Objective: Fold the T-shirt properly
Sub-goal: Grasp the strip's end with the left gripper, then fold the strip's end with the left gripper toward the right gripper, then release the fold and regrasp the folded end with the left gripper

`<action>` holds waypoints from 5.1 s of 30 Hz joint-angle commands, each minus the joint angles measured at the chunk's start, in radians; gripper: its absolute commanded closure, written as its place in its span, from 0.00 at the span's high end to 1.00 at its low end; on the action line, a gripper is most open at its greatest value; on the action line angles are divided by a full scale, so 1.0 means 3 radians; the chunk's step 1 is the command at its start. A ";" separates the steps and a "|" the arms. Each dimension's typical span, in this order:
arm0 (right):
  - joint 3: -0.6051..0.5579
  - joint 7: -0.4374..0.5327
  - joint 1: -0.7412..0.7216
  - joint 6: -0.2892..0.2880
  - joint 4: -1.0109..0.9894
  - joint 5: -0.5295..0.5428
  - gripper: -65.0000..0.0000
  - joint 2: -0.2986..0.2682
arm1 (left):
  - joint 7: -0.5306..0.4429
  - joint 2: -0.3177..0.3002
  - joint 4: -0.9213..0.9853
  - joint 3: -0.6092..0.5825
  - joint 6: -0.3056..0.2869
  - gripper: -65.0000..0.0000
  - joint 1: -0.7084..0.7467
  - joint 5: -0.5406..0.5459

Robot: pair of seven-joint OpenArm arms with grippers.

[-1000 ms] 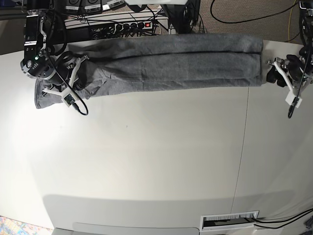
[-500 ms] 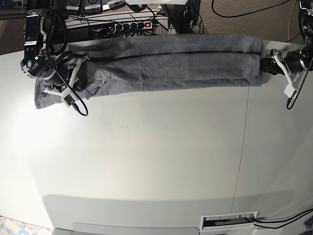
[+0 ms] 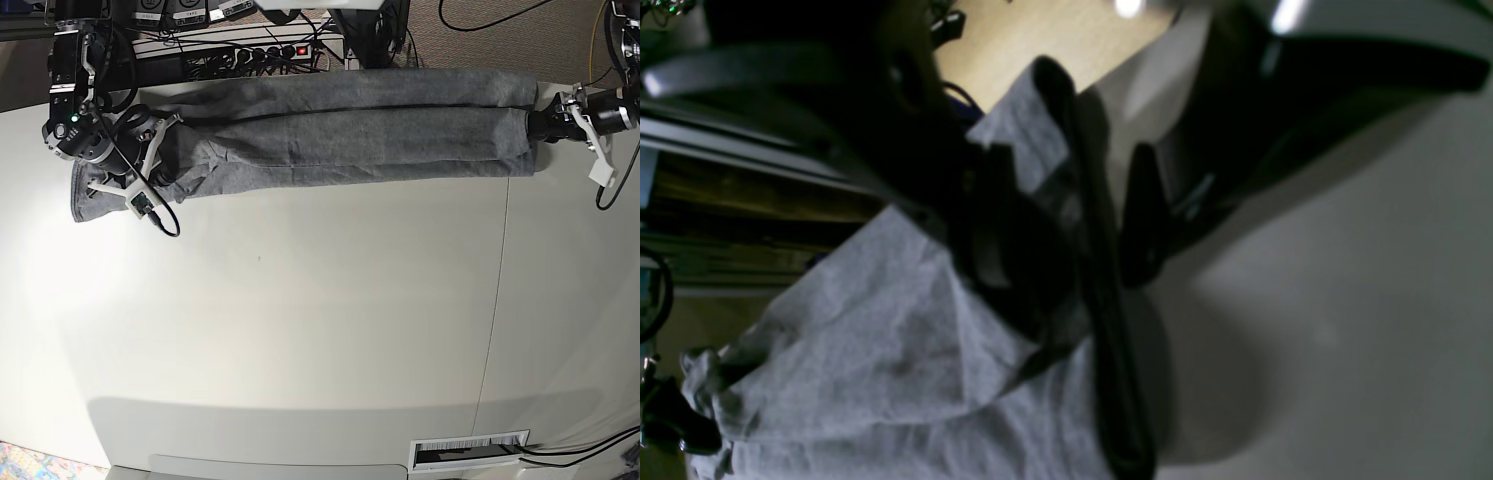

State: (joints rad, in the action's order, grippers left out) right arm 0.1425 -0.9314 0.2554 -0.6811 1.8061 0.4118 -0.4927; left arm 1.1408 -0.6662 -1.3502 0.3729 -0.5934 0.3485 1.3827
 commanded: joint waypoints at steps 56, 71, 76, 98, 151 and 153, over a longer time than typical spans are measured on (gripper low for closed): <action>-0.0219 0.0111 -0.0140 0.0014 0.0043 -0.0390 0.03 0.0229 | 0.0095 0.1864 -0.1486 -0.0985 -0.0349 0.00 -0.0184 0.0224; -0.0219 0.0128 -0.0141 0.0015 0.0043 -0.0389 0.03 0.0228 | -0.0139 0.1960 -0.1486 -0.1301 -0.0349 0.35 -0.0239 -0.0448; -0.0216 0.0150 -0.0142 0.0015 0.0043 -0.0390 0.03 0.0228 | -0.0116 0.1958 -0.1486 -0.1301 -0.0349 0.39 -0.0285 -0.0505; -0.0207 0.0153 -0.0141 0.0015 0.0043 -0.0379 0.03 0.0221 | -0.0239 0.1668 -0.1486 -0.1578 -0.0349 0.00 -0.0388 -0.0941; -0.0151 -0.0019 -0.0141 0.0015 0.0045 -0.0239 0.03 0.0220 | -0.1320 0.1136 -0.2014 -0.2539 0.1204 0.00 -0.0835 -0.3993; -0.0139 -0.0048 -0.0141 0.0017 0.0045 -0.0240 0.03 0.0219 | -0.1286 0.1081 -0.2014 -0.2397 0.1203 0.00 -0.0802 -0.3821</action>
State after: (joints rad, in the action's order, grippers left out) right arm 0.0910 -0.9550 0.2245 -0.6781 1.8053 0.3370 -0.4126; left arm 0.7677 -0.3363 -1.9366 -0.3500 -0.2356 0.1143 0.2337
